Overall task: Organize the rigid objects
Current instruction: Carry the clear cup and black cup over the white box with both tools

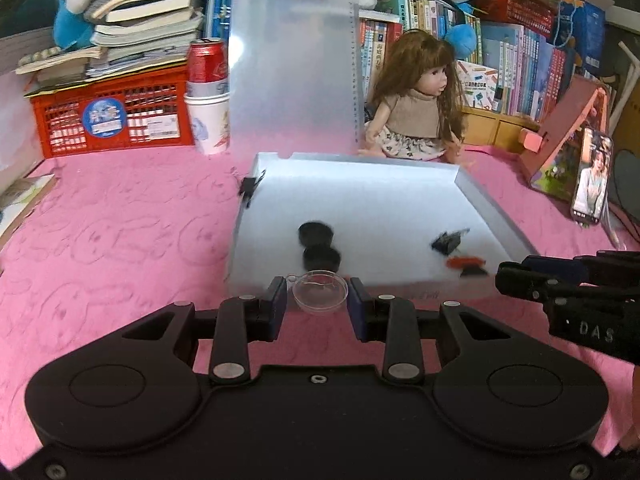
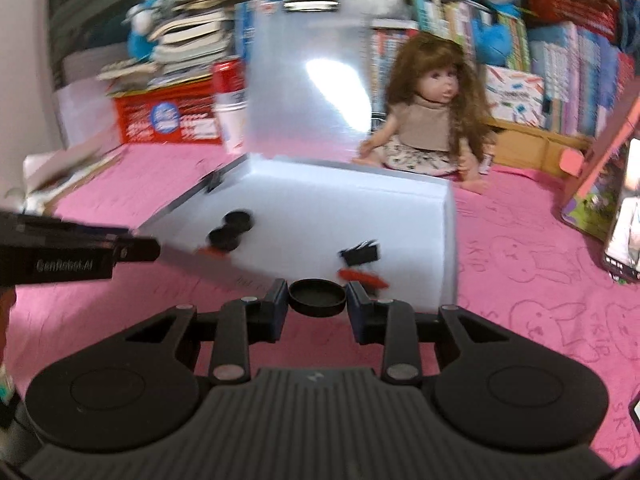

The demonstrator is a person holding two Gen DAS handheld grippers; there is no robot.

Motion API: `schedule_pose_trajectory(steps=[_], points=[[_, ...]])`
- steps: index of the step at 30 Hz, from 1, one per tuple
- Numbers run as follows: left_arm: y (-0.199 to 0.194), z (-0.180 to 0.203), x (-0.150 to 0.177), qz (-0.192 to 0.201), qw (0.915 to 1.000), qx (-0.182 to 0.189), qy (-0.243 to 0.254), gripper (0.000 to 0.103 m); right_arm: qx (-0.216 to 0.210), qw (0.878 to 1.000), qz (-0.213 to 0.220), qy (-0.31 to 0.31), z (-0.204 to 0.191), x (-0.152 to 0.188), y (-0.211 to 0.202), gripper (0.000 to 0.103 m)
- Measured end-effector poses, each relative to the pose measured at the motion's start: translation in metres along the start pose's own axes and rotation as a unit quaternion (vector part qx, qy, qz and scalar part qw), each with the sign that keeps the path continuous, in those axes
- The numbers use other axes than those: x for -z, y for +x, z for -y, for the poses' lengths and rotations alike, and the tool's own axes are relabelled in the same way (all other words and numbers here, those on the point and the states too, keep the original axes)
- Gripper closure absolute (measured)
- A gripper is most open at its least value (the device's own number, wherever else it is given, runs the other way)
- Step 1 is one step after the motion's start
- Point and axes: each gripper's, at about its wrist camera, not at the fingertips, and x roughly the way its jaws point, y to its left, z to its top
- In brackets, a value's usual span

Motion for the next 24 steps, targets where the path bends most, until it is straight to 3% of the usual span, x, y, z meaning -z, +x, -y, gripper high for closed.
schedule_pose_trajectory(steps=[6,10,16,24], points=[[0.035,0.005,-0.036,-0.017,0.9997,0.005,-0.016,0.072,-0.001,0.998,0.004,0.059,0.023,-0.032,0.025,0.066],[0.061,0.005,-0.052,-0.026,0.9992,-0.011,-0.028,0.072,0.003,0.996,-0.004,0.087,0.031,-0.047,0.053,0.066],[0.098,0.002,-0.065,-0.038,0.9981,-0.024,-0.043,0.072,0.007,0.993,-0.021,0.117,0.037,-0.051,0.093,0.066],[0.134,0.002,-0.072,-0.053,0.9969,-0.044,-0.038,0.072,0.029,0.992,-0.047,0.111,0.037,-0.048,0.122,0.066]])
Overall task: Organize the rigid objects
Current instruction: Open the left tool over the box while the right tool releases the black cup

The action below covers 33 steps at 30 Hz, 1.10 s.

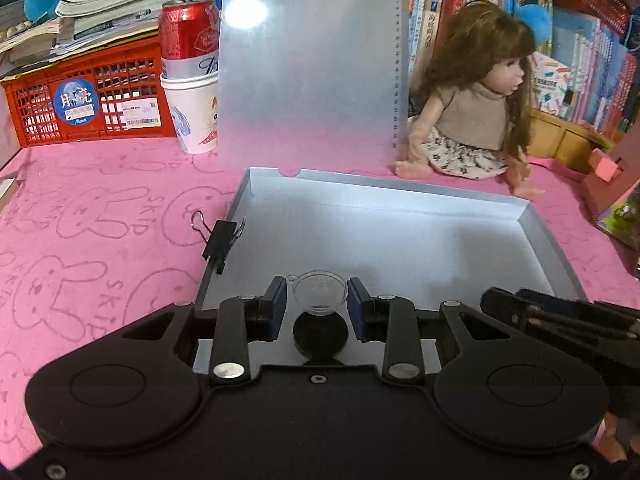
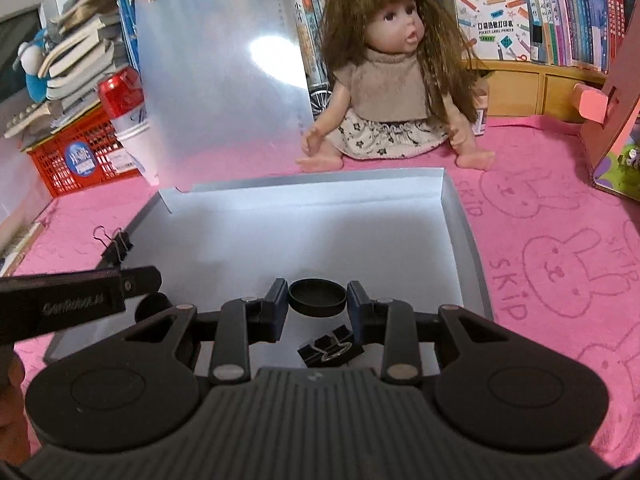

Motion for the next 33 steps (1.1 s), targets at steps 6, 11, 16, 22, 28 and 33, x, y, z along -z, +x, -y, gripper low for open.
schedule_pose_trajectory(steps=[6,11,16,22,28,33], points=[[0.016,0.000,0.000,-0.010,0.9999,-0.003,0.003,0.072,0.010,1.000,-0.007,-0.013,-0.001,0.001,0.005,0.066],[0.020,0.002,0.003,-0.010,0.9999,-0.005,0.009,0.072,0.012,1.000,-0.011,-0.018,0.001,0.004,0.006,0.066],[0.024,0.003,0.004,-0.015,0.9999,-0.002,0.007,0.073,0.009,1.000,-0.012,-0.013,0.005,0.006,0.006,0.066],[0.024,0.006,0.008,-0.016,0.9997,-0.003,0.021,0.073,0.011,1.000,-0.014,-0.013,0.006,0.009,0.003,0.067],[0.019,0.007,0.008,-0.017,0.9997,-0.001,0.020,0.072,0.010,1.000,-0.008,-0.011,0.006,0.011,0.000,0.062],[0.006,0.006,0.008,-0.006,0.9997,-0.001,0.023,0.059,0.007,1.000,0.019,-0.005,0.008,0.011,-0.011,0.042]])
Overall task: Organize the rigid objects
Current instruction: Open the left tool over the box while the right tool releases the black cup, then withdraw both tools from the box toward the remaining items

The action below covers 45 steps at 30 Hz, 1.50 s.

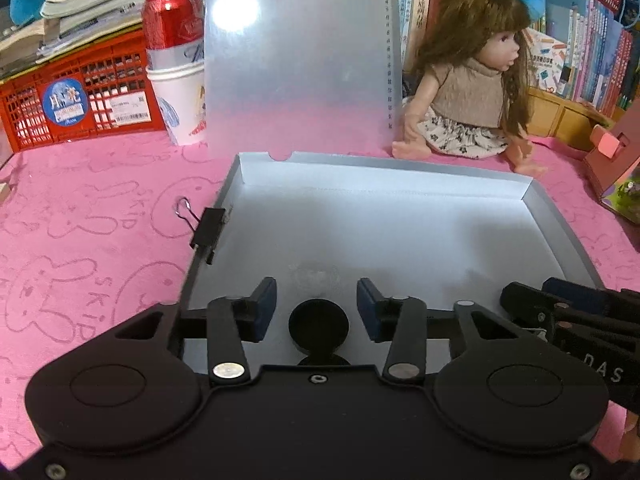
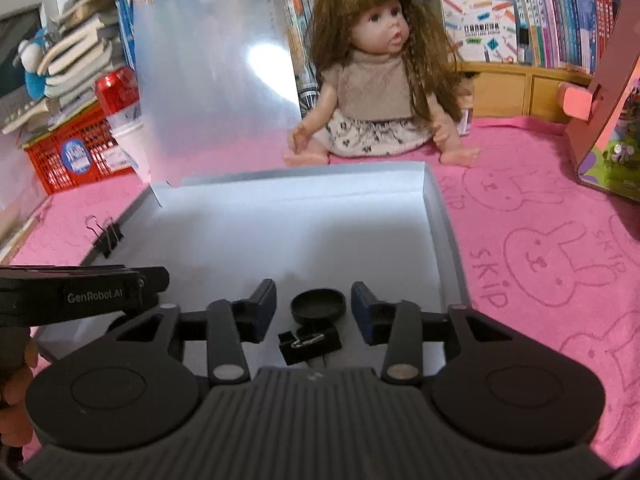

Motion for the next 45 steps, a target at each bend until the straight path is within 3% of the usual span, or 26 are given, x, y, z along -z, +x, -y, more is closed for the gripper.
schedule_pose_trajectory(steps=[10,16,31,45], points=[[-0.037,0.002,0.008,0.023,0.9996,0.014,0.010,0.038,0.000,0.999,0.038,-0.036,-0.010,-0.002,-0.030,0.025],[-0.066,0.007,0.020,0.042,0.9984,0.025,0.028,0.032,-0.008,0.997,0.053,-0.055,-0.013,0.006,-0.051,0.019],[-0.127,0.015,0.063,0.072,0.9941,0.059,0.057,0.029,-0.035,0.994,0.083,-0.066,-0.004,0.032,-0.104,0.014],[-0.150,0.006,0.122,0.049,0.9931,0.085,0.064,0.029,-0.048,0.990,0.087,-0.100,0.000,0.081,-0.141,0.012]])
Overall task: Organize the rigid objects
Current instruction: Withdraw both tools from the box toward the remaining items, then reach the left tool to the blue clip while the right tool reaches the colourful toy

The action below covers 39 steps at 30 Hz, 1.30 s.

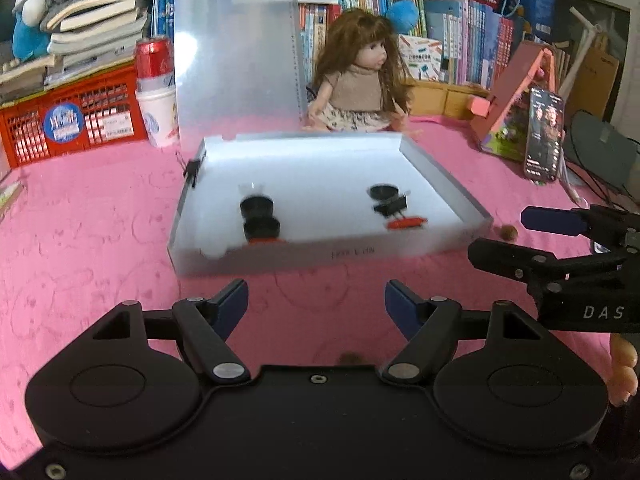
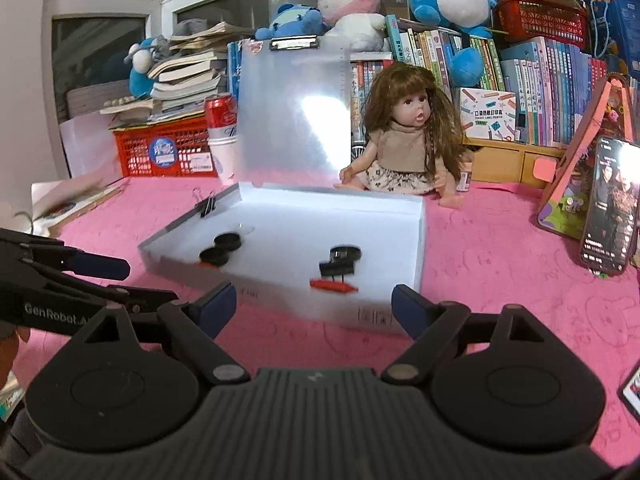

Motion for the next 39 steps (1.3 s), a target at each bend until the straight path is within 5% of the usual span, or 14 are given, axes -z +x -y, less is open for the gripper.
schedule_pose_trajectory(steps=[11,20,22,35,39], points=[[-0.024,0.003,0.045,-0.016,0.9995,0.026,0.001,0.029,-0.014,1.000,0.010,-0.008,-0.018,0.047,-0.021,0.012],[-0.022,0.011,0.063,-0.036,0.9979,0.053,0.005,0.057,-0.006,0.999,0.009,-0.041,-0.028,0.063,-0.029,0.012],[-0.021,0.014,0.063,-0.035,0.9979,0.053,0.012,0.070,-0.004,0.999,0.006,-0.044,-0.028,0.065,-0.029,0.012],[-0.014,0.026,0.059,-0.028,0.9978,0.055,0.024,0.072,-0.019,0.998,-0.004,-0.055,-0.032,0.072,-0.035,0.012],[-0.008,0.028,0.057,-0.024,0.9985,0.045,0.019,0.082,-0.022,0.998,-0.006,-0.055,-0.035,0.074,-0.033,0.012]])
